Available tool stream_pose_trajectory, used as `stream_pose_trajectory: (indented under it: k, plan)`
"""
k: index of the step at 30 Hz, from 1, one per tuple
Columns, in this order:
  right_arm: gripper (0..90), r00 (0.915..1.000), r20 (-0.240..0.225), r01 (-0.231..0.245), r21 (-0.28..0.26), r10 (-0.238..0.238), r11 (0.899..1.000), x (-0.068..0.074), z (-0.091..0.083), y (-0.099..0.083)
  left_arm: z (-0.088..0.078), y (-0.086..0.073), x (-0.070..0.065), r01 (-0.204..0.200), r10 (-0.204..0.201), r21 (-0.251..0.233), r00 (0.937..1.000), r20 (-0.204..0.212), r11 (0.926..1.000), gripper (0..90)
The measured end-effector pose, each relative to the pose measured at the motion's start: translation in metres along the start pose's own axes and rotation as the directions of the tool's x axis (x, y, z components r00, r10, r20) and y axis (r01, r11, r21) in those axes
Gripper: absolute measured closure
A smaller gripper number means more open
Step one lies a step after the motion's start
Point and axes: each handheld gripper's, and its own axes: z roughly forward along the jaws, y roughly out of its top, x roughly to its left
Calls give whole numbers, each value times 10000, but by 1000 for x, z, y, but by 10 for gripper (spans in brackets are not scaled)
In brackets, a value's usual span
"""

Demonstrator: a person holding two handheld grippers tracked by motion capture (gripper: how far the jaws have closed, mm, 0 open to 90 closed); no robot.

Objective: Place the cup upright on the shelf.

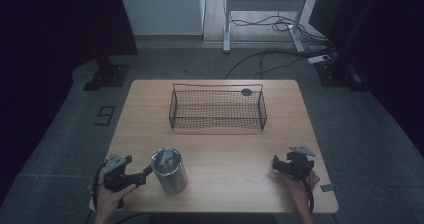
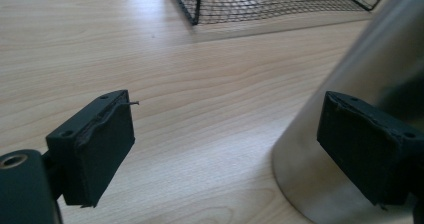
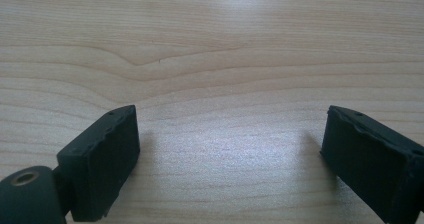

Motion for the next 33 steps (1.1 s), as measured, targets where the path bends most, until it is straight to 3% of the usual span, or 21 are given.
stream_pose_trajectory:
  k: [3, 5, 7, 11, 12, 21, 27, 28, 29, 30, 32, 33]
  plan:
    - [83, 10000, 2, 6, 14, -6, 10000, 0, 0, 0, -1, 2, -6, -275, 275, 18, 9995, 132, 9996, 75]
    - [83, 10000, 1, 1, 2, -1, 10000, 0, 0, 0, -3, 5, -11, -441, 441, 69, 9990, -114, 9990, 93]
    - [83, 10000, 0, -1, 0, 1, 10000, 0, 0, 0, -5, 5, -11, -622, 622, 111, 9980, -66, 9980, 95]
    - [83, 10000, -1, -3, -1, 3, 10000, 0, 0, 0, -10, 5, -9, -816, 812, 117, 9962, 302, 9966, 54]
    - [87, 10000, 19, -28, -1, 28, 10000, 0, 0, 0, -14, 5, -8, -959, 955, 23, 9933, 657, 9954, 37]
    - [91, 9999, 85, -72, -5, 72, 10000, -1, 0, 0, -19, 6, -14, -1415, 1421, -141, 9818, 1263, 9898, 35]
    - [92, 9999, 97, -88, -7, 88, 10000, -1, 0, 0, -21, 7, -17, -1615, 1658, -375, 9639, 2083, 9862, 21]
    - [92, 9999, 97, -88, -7, 88, 10000, -1, 0, 0, -21, 7, -17, -1615, 1658, -375, 9639, 2083, 9862, 16]
    - [92, 9999, 99, -89, -8, 89, 10000, -1, 0, 0, -20, 7, -21, -1745, 1796, -428, 9549, 2364, 9837, 9]
    - [92, 9999, 99, -89, -8, 89, 10000, -1, 0, 0, -20, 7, -21, -1745, 1796, -428, 9549, 2364, 9837, 6]
    - [92, 9999, 99, -89, -8, 89, 10000, -1, 0, 0, -17, 8, -29, -1989, 2049, -494, 9414, 2679, 9788, 0]
    - [92, 9999, 101, -90, -9, 91, 10000, -1, 0, 0, -16, 8, -31, -2058, 2111, -482, 9387, 2725, 9774, 0]
